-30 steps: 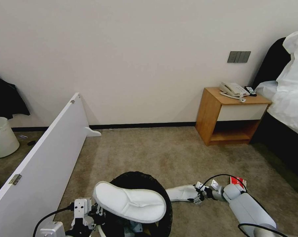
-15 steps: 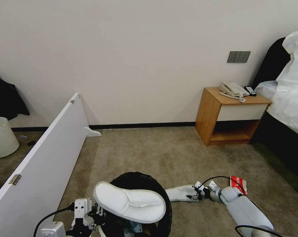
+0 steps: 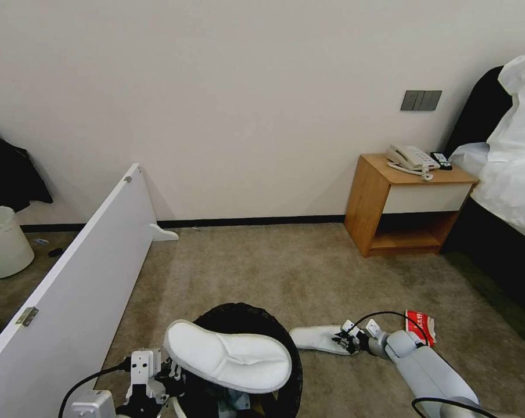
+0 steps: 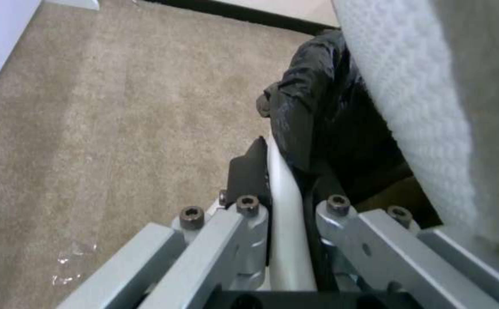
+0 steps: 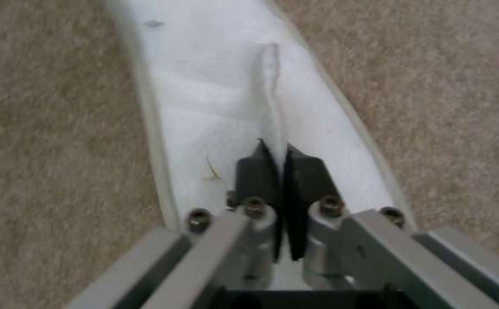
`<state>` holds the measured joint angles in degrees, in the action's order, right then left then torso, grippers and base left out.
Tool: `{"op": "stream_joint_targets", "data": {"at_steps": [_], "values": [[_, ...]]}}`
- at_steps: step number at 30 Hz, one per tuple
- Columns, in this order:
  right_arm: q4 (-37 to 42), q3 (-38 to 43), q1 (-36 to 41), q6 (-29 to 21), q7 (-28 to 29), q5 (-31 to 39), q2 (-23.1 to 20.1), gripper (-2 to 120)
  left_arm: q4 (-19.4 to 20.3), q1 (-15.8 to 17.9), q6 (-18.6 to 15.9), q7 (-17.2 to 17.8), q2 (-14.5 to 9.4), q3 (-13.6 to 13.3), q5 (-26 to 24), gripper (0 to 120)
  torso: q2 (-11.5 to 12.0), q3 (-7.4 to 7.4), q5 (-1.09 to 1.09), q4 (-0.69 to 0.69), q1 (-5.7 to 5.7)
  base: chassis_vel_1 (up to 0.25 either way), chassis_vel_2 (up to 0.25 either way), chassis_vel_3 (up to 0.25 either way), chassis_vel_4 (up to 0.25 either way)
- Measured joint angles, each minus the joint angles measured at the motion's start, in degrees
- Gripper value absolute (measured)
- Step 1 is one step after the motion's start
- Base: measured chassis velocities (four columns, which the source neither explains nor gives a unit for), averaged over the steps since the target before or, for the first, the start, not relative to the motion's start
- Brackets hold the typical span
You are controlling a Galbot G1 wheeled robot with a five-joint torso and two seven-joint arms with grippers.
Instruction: Pick up the trash bin, then pick up the garbage from the floor and place it into the trash bin.
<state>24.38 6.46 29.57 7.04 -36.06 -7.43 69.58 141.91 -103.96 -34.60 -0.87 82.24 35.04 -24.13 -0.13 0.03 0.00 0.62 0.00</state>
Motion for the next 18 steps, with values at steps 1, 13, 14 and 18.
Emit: {"op": "stream_joint_targets", "data": {"at_steps": [1, 13, 14, 18], "values": [[0.1, 0.1, -0.1, -0.1, 0.1, 0.6, 0.0, 0, 0.0, 0.0, 0.0, 0.0, 0.0, 0.0, 0.0, 5, 0.0, 0.00, 0.00, 0.00, 0.00, 0.000, 0.000, 0.000, 0.000], [12.0, 4.8, 4.3, 6.2, -3.6, 20.6, -7.2, 0, 0.0, 0.8, -0.4, 0.2, -1.6, -1.0, -0.9, 5, 0.0, 0.00, 0.01, 0.05, 0.00, 0.000, 0.000, 0.000, 0.000], [12.0, 4.8, 4.3, 6.2, -3.6, 20.6, -7.2, 0, 0.0, 0.8, -0.4, 0.2, -1.6, -1.0, -0.9, 5, 0.0, 0.00, 0.01, 0.05, 0.00, 0.000, 0.000, 0.000, 0.000], [17.1, 10.9, 7.4, 12.2, -7.7, 30.6, -9.2, 0, -0.9, 2.4, -0.7, 0.3, -3.7, -1.5, -2.5, 5, 0.0, 0.00, -0.02, -0.03, 0.00, 0.000, 0.000, 0.000, 0.000]]}}
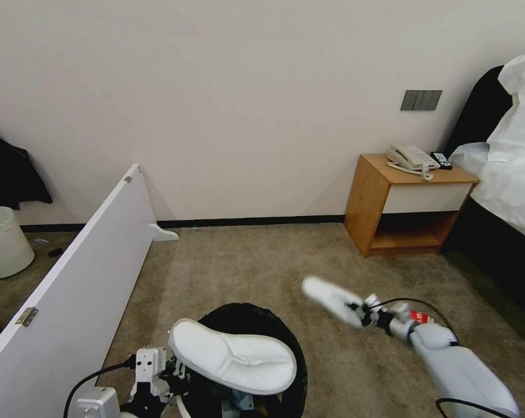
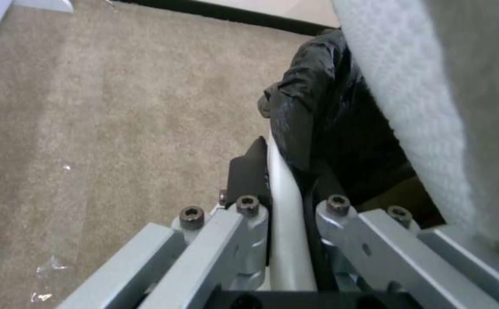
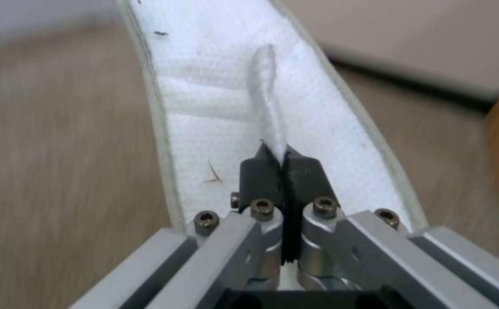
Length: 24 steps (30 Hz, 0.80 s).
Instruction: Pick up the trash bin, then pick up the garbage from the floor and place it into the trash bin.
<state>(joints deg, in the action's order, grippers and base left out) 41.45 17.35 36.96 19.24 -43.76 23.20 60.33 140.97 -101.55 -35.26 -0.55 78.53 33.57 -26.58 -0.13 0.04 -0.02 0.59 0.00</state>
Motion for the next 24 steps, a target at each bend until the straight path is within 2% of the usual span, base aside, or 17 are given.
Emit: {"op": "stream_joint_targets", "data": {"at_steps": [2, 3, 4, 6, 7, 8, 9, 10, 11, 13, 16, 17, 19, 21, 22, 24], "values": [[1.3, 1.2, 0.9, 1.1, -0.6, 2.4, -0.5, 0, -0.3, 0.3, 0.0, 0.0, -0.5, -0.2, -0.4, 5, 0.0, 0.00, 0.00, -0.02, 0.00, 0.000, 0.000, 0.000, 0.000], [5.6, 3.3, 3.6, 2.0, -1.5, 7.7, -2.2, 0, -0.8, 0.8, 0.0, 0.0, -1.4, -0.5, -0.9, 5, 0.0, -0.01, 0.03, 0.00, 0.00, 0.000, 0.000, 0.000, 0.000], [5.6, 3.3, 3.6, 2.0, -1.5, 7.7, -2.2, 0, -0.8, 0.8, 0.0, 0.0, -1.4, -0.5, -0.9, 5, 0.0, -0.01, 0.03, 0.00, 0.00, 0.000, 0.000, 0.000, 0.000], [11.5, 4.7, 7.6, 2.0, -1.4, 14.0, -3.8, 0, -1.6, 1.8, 0.1, -0.1, -2.6, -1.3, -1.7, 5, 0.0, -0.01, 0.03, 0.04, 0.00, 0.000, 0.000, 0.000, 0.000], [18.8, 5.4, 11.9, 1.0, -0.5, 22.4, -5.4, 0, -2.6, 3.2, 0.1, -0.1, -4.1, -2.5, -2.4, 5, 0.0, -0.01, 0.00, 0.10, 0.00, 0.000, 0.000, 0.000, 0.000], [18.8, 5.4, 11.9, 1.0, -0.5, 22.4, -5.4, 0, -2.6, 3.2, 0.1, -0.1, -4.1, -2.5, -2.4, 5, 0.0, -0.01, 0.00, 0.10, 0.00, 0.000, 0.000, 0.000, 0.000], [23.0, 5.7, 13.6, 0.8, -0.8, 26.1, -5.9, 0, -3.2, 4.1, 0.1, -0.1, -4.8, -3.1, -2.7, 5, 0.0, -0.01, 0.03, 0.06, 0.00, 0.000, 0.000, 0.000, 0.000], [23.0, 5.7, 13.6, 0.8, -0.8, 26.1, -5.9, 0, -3.2, 4.1, 0.1, -0.1, -4.8, -3.1, -2.7, 5, 0.0, -0.01, 0.03, 0.06, 0.00, 0.000, 0.000, 0.000, 0.000], [26.5, 5.6, 14.8, 0.7, -1.8, 29.1, -6.2, 0, -3.8, 5.1, 0.0, -0.1, -5.4, -3.8, -2.9, 5, 0.0, -0.01, 0.05, 0.05, 0.00, 0.000, 0.000, 0.000, 0.000], [34.3, 3.3, 16.3, 0.5, -4.8, 35.9, -7.0, 0, -4.7, 6.4, -0.1, -0.2, -6.6, -4.9, -3.3, 5, 0.0, -0.01, 0.02, 0.00, 0.00, 0.000, 0.000, 0.000, 0.000], [37.5, 1.5, 16.4, 0.3, -6.4, 39.5, -7.3, 0, -4.9, 6.8, -0.2, -0.2, -7.0, -5.4, -3.6, 5, 0.0, -0.01, 0.04, -0.01, 0.00, 0.000, 0.000, 0.000, 0.000], [40.8, -1.3, 15.8, -0.3, -8.7, 43.6, -7.4, 0, -5.1, 7.0, -0.2, -0.3, -7.3, -5.8, -3.7, 5, 0.0, -0.01, 0.03, 0.01, 0.00, 0.000, 0.000, 0.000, 0.000], [42.8, -3.6, 15.1, -0.7, -10.2, 45.8, -7.5, 0, -5.3, 7.1, -0.2, -0.4, -7.3, -6.1, -3.8, 5, 0.0, -0.01, 0.03, 0.00, 0.00, 0.000, 0.000, 0.000, 0.000], [46.9, -9.8, 13.1, -1.8, -13.1, 50.3, -7.7, 0, -5.3, 7.2, -0.2, -0.5, -7.1, -6.3, -3.8, 5, 0.0, 0.00, 0.03, 0.00, 0.00, 0.000, 0.000, 0.000, 0.000], [46.9, -9.8, 13.1, -1.8, -13.1, 50.3, -7.7, 0, -5.3, 7.2, -0.2, -0.5, -7.1, -6.3, -3.8, 5, 0.0, 0.00, 0.03, 0.00, 0.00, 0.000, 0.000, 0.000, 0.000], [50.8, -16.5, 10.4, -3.2, -16.0, 53.9, -7.9, 0, -5.1, 7.0, -0.3, -0.6, -6.6, -6.2, -3.7, 5, 0.0, 0.00, 0.04, 0.00, 0.00, 0.000, 0.000, 0.000, 0.000]]}}
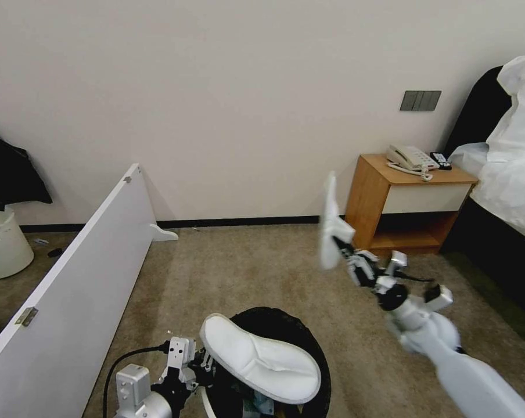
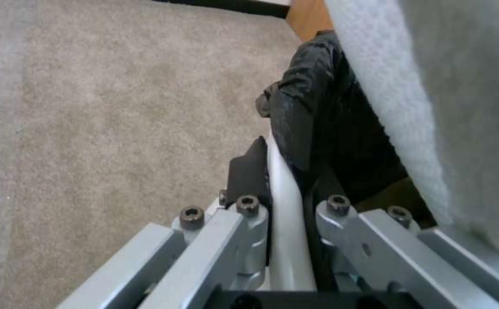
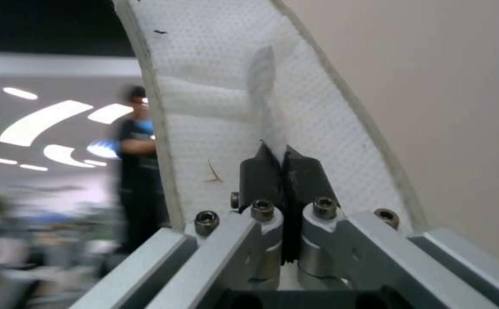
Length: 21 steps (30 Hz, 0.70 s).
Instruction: Pick up the trash bin, then pick up the garbage from the floor and place it into the trash bin.
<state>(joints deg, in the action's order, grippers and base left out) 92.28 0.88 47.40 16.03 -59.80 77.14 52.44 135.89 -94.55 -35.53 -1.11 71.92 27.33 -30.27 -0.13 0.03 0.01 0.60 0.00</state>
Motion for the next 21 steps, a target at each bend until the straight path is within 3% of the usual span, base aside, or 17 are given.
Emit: {"op": "stream_joint_targets", "data": {"at_steps": [9, 21], "values": [[4.5, -14.3, -6.2, -1.4, -3.5, 1.5, -2.0, 0, 1.0, -1.6, 0.0, -0.2, 0.8, 1.0, 0.6, 5, 0.0, 0.00, -0.01, 0.01, 0.00, 0.000, 0.000, 0.000, 0.000], [6.8, -16.9, -6.7, -1.4, -3.3, -5.0, -6.6, 0, 1.6, -2.2, 0.0, -0.3, 1.8, 1.4, 1.2, 5, 0.0, 0.00, -0.03, 0.02, 0.00, 0.000, 0.000, 0.000, 0.000]]}}
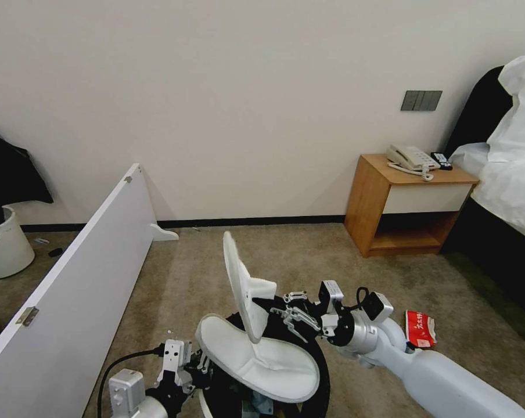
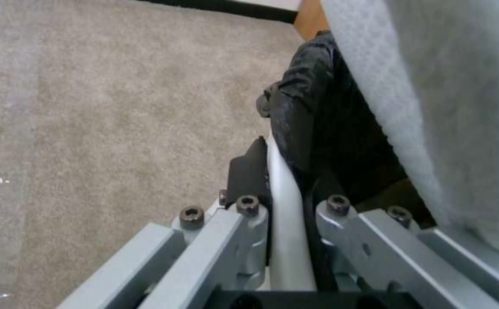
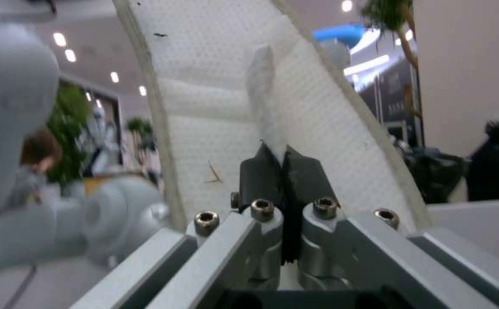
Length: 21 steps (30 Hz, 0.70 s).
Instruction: Pick up the trash bin, then pick up the garbage from the floor and place it into the trash bin.
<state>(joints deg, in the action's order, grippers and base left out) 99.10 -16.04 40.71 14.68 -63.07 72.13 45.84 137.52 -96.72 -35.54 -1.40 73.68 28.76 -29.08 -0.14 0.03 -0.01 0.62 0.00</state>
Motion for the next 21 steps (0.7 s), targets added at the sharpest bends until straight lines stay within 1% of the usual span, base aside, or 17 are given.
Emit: {"op": "stream_joint_targets", "data": {"at_steps": [2, 4, 7, 8, 10, 11, 13, 16, 21], "values": [[0.1, 1.3, 0.7, 0.2, 0.1, -2.5, -1.3, 0, 0.1, 0.0, 0.0, 0.0, 0.1, 0.0, 0.1, 5, 0.0, 0.00, 0.01, -0.01, 0.00, 0.000, 0.000, 0.000, 0.000], [0.6, 1.8, 1.5, 0.1, 0.3, -2.5, -1.9, 0, 0.2, 0.0, 0.0, 0.0, 0.2, -0.1, 0.1, 5, 0.0, 0.00, 0.00, -0.02, 0.00, 0.000, 0.000, 0.000, 0.000], [2.2, 2.0, 3.8, 0.1, 0.6, -1.5, -3.2, 0, 0.3, 0.0, 0.0, 0.0, 0.3, -0.2, 0.1, 5, 0.0, 0.00, 0.01, 0.00, 0.00, 0.000, 0.000, 0.000, 0.000], [3.4, 1.6, 5.6, 0.0, 0.8, -1.7, -4.7, 0, 0.3, 0.0, 0.0, 0.0, 0.3, -0.2, 0.1, 5, 0.0, 0.00, 0.00, -0.01, 0.00, 0.000, 0.000, 0.000, 0.000], [3.7, 0.7, 7.6, 0.0, 1.8, -4.6, -6.7, 0, 0.5, 0.0, 0.0, 0.0, 0.3, -0.3, 0.2, 5, 0.0, 0.00, -0.01, 0.00, 0.00, 0.000, 0.000, 0.000, 0.000], [3.7, 0.7, 7.6, 0.0, 1.8, -4.6, -6.7, 0, 0.5, 0.0, 0.0, 0.0, 0.3, -0.3, 0.2, 5, 0.0, 0.00, -0.01, 0.00, 0.00, 0.000, 0.000, 0.000, 0.000], [3.9, 0.9, 9.1, -0.1, 3.8, -7.1, -8.2, 0, 0.7, -0.1, 0.0, 0.0, 0.4, -0.3, 0.2, 5, 0.0, 0.00, 0.01, 0.00, 0.00, 0.000, 0.000, 0.000, 0.000], [4.4, 1.4, 9.8, -0.1, 5.3, -8.6, -8.8, 0, 0.7, -0.2, 0.0, 0.0, 0.4, -0.3, 0.3, 5, 0.0, 0.00, 0.01, 0.00, 0.00, 0.000, 0.000, 0.000, 0.000], [4.1, 2.0, 10.0, -0.2, 5.9, -11.2, -9.5, 0, 0.8, -0.3, 0.0, 0.0, 0.5, -0.3, 0.5, 5, 0.0, 0.00, 0.01, -0.02, 0.00, 0.000, 0.000, 0.000, 0.000]]}}
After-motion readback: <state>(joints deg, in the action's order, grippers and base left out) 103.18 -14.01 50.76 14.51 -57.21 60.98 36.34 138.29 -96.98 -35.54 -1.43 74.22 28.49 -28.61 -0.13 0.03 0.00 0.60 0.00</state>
